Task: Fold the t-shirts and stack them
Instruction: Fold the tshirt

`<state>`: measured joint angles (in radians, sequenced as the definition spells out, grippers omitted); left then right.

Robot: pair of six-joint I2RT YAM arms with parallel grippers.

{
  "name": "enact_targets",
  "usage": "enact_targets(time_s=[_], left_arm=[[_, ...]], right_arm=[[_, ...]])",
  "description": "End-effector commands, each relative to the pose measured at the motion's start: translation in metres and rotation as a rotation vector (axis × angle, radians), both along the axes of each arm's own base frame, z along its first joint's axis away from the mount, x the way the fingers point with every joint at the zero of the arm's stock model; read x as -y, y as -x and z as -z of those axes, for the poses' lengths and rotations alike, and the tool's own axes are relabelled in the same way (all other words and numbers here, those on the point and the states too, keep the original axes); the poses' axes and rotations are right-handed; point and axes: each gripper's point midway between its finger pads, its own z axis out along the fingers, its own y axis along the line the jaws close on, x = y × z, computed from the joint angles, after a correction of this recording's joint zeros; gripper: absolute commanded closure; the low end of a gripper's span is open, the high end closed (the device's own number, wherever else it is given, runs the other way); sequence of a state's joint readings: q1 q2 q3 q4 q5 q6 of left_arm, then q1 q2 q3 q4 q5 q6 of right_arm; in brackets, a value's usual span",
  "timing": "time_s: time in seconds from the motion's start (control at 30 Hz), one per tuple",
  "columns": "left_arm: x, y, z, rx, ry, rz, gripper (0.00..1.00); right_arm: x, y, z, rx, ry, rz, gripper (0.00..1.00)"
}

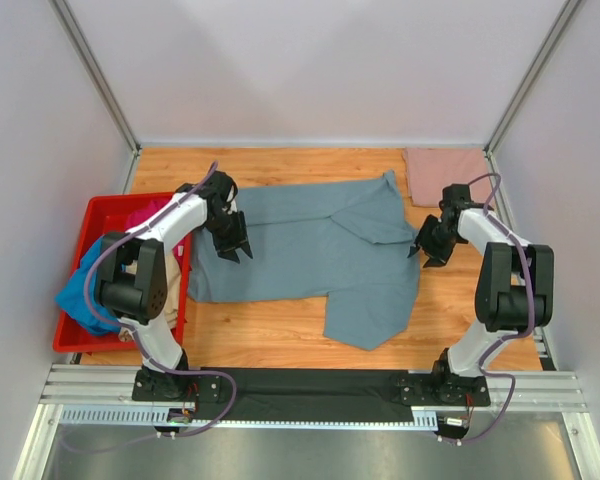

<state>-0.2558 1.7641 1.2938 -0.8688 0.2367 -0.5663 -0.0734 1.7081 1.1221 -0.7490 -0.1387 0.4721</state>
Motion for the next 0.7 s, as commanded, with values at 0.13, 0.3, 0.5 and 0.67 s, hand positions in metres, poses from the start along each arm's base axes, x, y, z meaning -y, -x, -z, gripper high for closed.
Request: enact_targets(time_s=[0.13, 0.3, 0.5, 0.67], left_arm=[[0.0, 0.005, 0.006, 0.0, 0.0, 0.028, 0.53], [-0.007, 0.006, 0.021, -0.029, -0.044, 0.033, 0.52], [-0.005, 0.013, 0.027, -0.054, -0.032, 0.023, 0.53], [-0.013, 0.039, 0.04, -0.144, -0.081, 0.014, 0.53]], right_arm=[[-0.007, 0.028, 0.034, -0.052, -0.024, -0.064, 0.54], [-0.005, 0.038, 0.043, -0.083, -0.011, -0.027, 0.63], [0.012, 0.056, 0.042, -0.142, 0.082, 0.02, 1.0], [0.038, 0.103, 0.029, -0.318, 0.184, 0.11, 1.0]])
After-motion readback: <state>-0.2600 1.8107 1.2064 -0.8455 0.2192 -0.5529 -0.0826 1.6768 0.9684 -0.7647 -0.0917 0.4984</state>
